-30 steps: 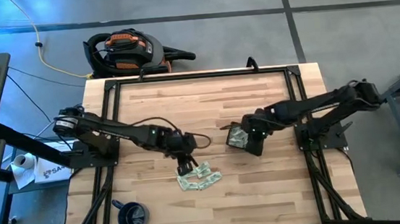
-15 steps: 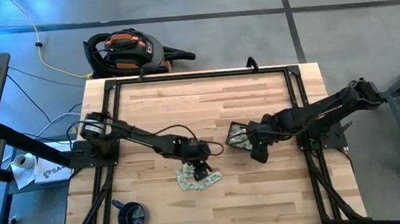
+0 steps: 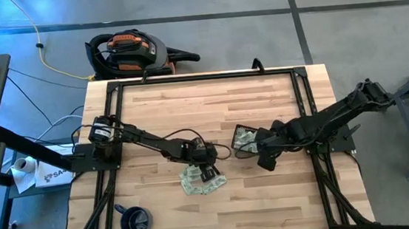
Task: Pick and place Stevia / Truvia into bins
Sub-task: Put the stevia packet into the black bin
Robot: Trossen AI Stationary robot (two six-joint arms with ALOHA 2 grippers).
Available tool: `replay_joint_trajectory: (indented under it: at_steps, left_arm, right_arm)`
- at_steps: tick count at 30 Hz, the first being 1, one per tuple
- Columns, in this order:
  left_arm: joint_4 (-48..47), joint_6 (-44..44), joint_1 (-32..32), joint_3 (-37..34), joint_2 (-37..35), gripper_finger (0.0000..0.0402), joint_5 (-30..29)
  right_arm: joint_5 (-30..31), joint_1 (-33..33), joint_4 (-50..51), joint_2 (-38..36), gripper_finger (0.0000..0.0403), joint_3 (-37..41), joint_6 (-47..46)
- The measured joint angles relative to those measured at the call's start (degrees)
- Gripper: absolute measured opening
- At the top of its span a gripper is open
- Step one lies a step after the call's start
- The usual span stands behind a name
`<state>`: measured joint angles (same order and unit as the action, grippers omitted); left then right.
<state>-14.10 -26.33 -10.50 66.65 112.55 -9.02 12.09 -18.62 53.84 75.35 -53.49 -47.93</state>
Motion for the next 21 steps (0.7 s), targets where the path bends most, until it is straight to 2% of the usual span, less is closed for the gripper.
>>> replay_joint_trajectory:
  at_steps: [2,3,8,12,17,21]
  left_arm:
    - [-0.4,0.0,0.1,0.4,-0.6,0.0025,-0.1]
    - [-1.0,0.2,0.1,1.0,-0.6,0.0022,-0.1]
    - [-2.9,4.9,0.0,8.2,-1.7,0.0034,-0.1]
    - [-12.2,11.9,0.5,17.3,-1.6,0.0022,0.4]
    - [-12.4,20.4,3.0,27.2,-1.7,0.0022,1.4]
    - [-9.0,24.4,8.4,33.6,1.7,0.0022,3.1]
  right_arm:
    - [0.8,-1.0,-0.6,-0.4,0.0281,0.0,-1.0]
    - [1.8,-1.7,-1.2,-0.7,0.0281,0.0,-1.7]
    - [8.3,-5.2,-0.7,-4.1,0.0269,0.0,-7.7]
    - [10.7,-7.6,1.9,-7.5,0.0253,0.0,-13.9]
    - [15.0,-11.2,5.6,-12.1,0.0234,0.0,-20.3]
    - [18.0,-13.5,9.0,-15.4,0.0216,0.0,-24.4]
